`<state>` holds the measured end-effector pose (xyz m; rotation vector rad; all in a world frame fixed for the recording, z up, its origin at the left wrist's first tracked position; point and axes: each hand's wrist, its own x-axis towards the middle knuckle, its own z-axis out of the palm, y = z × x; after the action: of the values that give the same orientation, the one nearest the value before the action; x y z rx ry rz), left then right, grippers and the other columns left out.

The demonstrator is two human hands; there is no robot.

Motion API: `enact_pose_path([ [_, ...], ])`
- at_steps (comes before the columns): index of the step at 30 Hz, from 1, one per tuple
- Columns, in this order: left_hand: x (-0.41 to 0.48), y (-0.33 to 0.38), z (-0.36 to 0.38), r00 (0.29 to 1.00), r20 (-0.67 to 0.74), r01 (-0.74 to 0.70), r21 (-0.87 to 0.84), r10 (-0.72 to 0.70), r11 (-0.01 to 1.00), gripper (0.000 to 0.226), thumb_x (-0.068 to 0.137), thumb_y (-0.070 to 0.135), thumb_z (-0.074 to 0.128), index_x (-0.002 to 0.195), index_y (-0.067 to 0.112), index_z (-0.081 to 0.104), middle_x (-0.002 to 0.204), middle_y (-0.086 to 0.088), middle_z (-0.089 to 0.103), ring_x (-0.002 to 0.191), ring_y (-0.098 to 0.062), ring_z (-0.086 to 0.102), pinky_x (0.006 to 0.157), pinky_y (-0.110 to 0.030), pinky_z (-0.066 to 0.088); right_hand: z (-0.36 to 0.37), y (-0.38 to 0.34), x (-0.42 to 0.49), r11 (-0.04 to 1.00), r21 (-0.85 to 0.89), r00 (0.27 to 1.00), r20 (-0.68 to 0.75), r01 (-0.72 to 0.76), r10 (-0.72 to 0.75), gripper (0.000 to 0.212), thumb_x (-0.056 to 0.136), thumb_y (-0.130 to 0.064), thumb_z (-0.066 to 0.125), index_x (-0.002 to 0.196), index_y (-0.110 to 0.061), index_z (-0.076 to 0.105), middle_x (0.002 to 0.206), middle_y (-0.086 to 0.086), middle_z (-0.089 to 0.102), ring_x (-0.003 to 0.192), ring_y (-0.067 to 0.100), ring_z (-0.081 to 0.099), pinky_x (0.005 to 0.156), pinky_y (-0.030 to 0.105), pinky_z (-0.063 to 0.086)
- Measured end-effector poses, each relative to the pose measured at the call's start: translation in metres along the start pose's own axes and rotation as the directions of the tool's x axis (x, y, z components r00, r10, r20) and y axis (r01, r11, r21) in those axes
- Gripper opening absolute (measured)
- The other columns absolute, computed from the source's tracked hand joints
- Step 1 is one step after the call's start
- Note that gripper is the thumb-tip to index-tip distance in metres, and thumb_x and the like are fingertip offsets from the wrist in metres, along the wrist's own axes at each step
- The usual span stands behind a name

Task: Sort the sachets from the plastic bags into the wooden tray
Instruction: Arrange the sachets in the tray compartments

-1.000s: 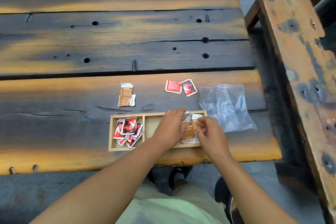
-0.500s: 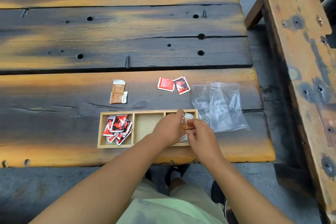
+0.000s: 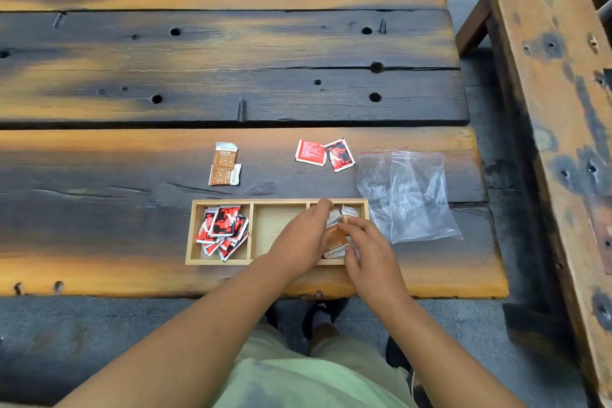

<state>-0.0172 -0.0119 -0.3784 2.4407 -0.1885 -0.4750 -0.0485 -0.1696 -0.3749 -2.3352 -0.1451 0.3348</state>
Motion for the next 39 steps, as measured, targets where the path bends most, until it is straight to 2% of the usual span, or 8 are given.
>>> enact_pose_path([
  [7,0.011,0.006,0.002,0.999,0.034,-0.033,0.293,0.024,0.956,0.021,0.096,0.025,0.049,0.115,0.017,0.048,0.113,-0.002,0.064,0.108,-0.024,0.046,0.087,-0.039,0.038,0.005,-0.001,-0.001,0.999,-0.037,0.999,0.041,0.012,-0.011,0.05,0.089,0.0,0.053,0.136,-0.015,0.054,0.145,-0.003,0.045,0.133,0.011,0.043,0.11,0.02,0.033],
  [13,0.015,0.001,0.002,0.993,0.099,0.053,0.056,-0.059,0.997,0.024,0.1,0.028,0.043,0.121,0.019,0.038,0.099,0.0,0.06,0.101,-0.022,0.05,0.09,-0.042,0.037,0.003,-0.001,-0.004,0.996,-0.08,0.998,0.053,0.027,-0.023,0.053,0.09,0.0,0.051,0.14,-0.016,0.051,0.151,-0.005,0.04,0.137,0.011,0.039,0.107,0.015,0.027],
  [16,0.012,-0.003,0.003,0.995,0.096,-0.032,0.106,0.022,0.994,0.016,0.098,0.021,0.042,0.114,0.019,0.044,0.098,0.001,0.058,0.103,-0.024,0.049,0.086,-0.038,0.037,0.006,0.003,-0.007,0.988,-0.132,0.993,0.101,0.074,-0.06,0.058,0.092,-0.002,0.051,0.147,-0.014,0.042,0.159,-0.002,0.03,0.146,0.013,0.028,0.115,0.02,0.022],
  [19,0.008,-0.01,0.006,0.992,0.005,-0.125,0.232,0.127,0.965,0.028,0.096,0.019,0.049,0.124,0.016,0.053,0.119,-0.002,0.054,0.115,-0.023,0.044,0.091,-0.037,0.038,0.009,0.005,-0.007,0.978,-0.176,0.984,0.157,0.113,-0.085,0.06,0.095,-0.005,0.048,0.153,-0.014,0.032,0.164,-0.004,0.017,0.15,0.011,0.017,0.119,0.022,0.018],
  [26,-0.007,-0.021,0.007,0.975,-0.12,-0.152,0.249,0.186,0.956,0.045,0.09,0.024,0.061,0.132,0.014,0.05,0.132,-0.004,0.048,0.124,-0.022,0.042,0.101,-0.038,0.039,0.022,0.007,0.0,0.931,-0.333,0.97,0.232,0.15,-0.073,0.063,0.097,-0.009,0.045,0.155,-0.011,0.021,0.166,0.003,0.01,0.153,0.017,0.007,0.123,0.037,0.018],
  [30,-0.021,-0.034,-0.002,0.975,-0.16,-0.119,0.207,0.154,0.971,0.05,0.088,0.026,0.064,0.133,0.013,0.049,0.135,-0.005,0.046,0.128,-0.021,0.039,0.105,-0.036,0.037,0.027,0.007,0.005,0.918,-0.368,0.968,0.244,0.15,-0.061,0.059,0.1,-0.014,0.043,0.155,-0.01,0.022,0.165,0.006,0.014,0.153,0.021,0.01,0.122,0.041,0.021],
  [35,-0.043,-0.056,-0.022,0.972,-0.213,-0.064,0.18,0.102,0.982,0.04,0.092,0.022,0.058,0.129,0.008,0.053,0.132,-0.009,0.05,0.125,-0.024,0.044,0.107,-0.039,0.039,0.026,0.001,0.005,0.91,-0.389,0.968,0.249,0.141,-0.044,0.061,0.101,-0.021,0.039,0.156,-0.013,0.013,0.166,0.004,0.005,0.153,0.02,0.002,0.125,0.033,0.006],
  [39,-0.063,-0.078,-0.039,0.95,-0.311,0.07,0.205,-0.003,0.976,0.038,0.09,0.017,0.057,0.126,0.006,0.055,0.132,-0.013,0.05,0.123,-0.029,0.046,0.104,-0.043,0.041,0.026,-0.013,0.007,0.934,-0.352,0.985,0.174,0.065,-0.003,0.063,0.097,-0.015,0.045,0.155,-0.014,0.021,0.165,0.005,0.011,0.152,0.023,0.009,0.121,0.03,0.006],
])
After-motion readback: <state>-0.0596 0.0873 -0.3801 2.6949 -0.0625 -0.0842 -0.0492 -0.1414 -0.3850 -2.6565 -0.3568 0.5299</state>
